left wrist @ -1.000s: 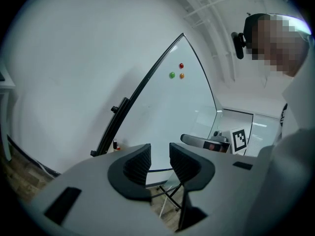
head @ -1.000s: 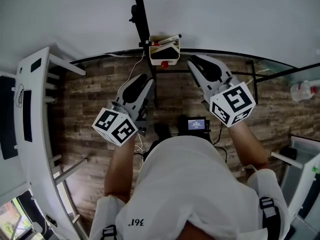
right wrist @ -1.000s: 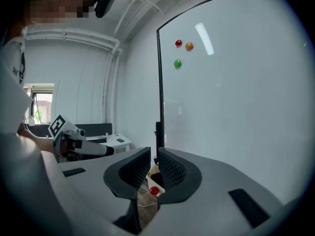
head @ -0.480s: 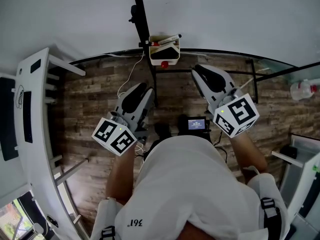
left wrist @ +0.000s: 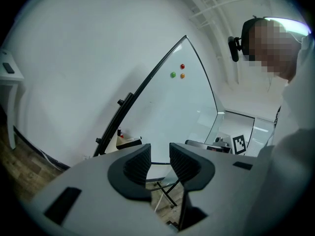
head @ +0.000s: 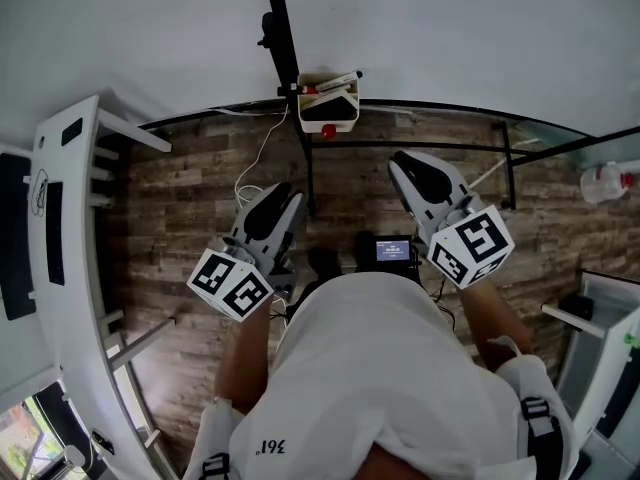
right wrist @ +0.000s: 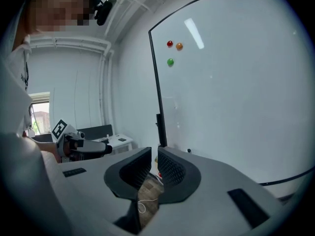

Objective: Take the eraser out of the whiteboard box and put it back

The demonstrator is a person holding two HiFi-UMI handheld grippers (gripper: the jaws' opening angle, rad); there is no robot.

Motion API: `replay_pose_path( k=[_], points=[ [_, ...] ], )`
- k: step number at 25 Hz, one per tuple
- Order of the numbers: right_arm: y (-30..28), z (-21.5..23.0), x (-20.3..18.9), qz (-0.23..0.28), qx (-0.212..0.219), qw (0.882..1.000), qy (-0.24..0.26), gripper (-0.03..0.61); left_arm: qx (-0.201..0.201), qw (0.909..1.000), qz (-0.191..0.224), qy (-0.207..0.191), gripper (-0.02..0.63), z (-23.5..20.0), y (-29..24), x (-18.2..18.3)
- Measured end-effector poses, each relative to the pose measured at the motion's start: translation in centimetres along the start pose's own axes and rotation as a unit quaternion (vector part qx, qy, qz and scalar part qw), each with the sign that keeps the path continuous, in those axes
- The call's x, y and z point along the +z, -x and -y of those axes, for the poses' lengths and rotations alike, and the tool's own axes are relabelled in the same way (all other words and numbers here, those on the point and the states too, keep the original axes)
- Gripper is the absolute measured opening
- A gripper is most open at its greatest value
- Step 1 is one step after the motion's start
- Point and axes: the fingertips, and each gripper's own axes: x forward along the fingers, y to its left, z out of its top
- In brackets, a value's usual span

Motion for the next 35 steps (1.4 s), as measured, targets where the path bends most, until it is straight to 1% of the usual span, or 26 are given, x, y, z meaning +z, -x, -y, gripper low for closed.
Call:
replay_pose_path(
  k=[4, 13, 16, 22, 35],
  points=[
    [0.4, -0.1, -0.9, -0.008, -0.001, 1.000, -0.006, 0.058, 0.003, 0.9999, -0.008, 0.008, 0.124, 0.0, 0.4, -1.0],
    [0.7, -1.4, -2.7, -0.021, 0.004, 0.999, -0.025, 0.057, -0.007, 0.9992, -0.030, 0.026, 0.124, 1.3, 0.8, -3.7],
    [0.8, -1.4, -3.3, -0.026, 0.003, 0.999, -0.030, 0.055, -0.013, 0.9990, -0.035, 0.025, 0.124, 1.4, 0.8, -4.3],
    [0.8, -1.6, -4.4, -0.034, 0.000, 0.999, -0.040, 0.055, -0.008, 0.9985, -0.044, 0.031, 0.124, 1.3, 0.8, -4.6],
    [1.3, -2.9, -6.4, -0.052, -0.018, 0.996, -0.063, 0.049, -0.026, 0.9974, -0.058, 0.033, 0.124, 1.1, 1.4, -5.0]
  ],
)
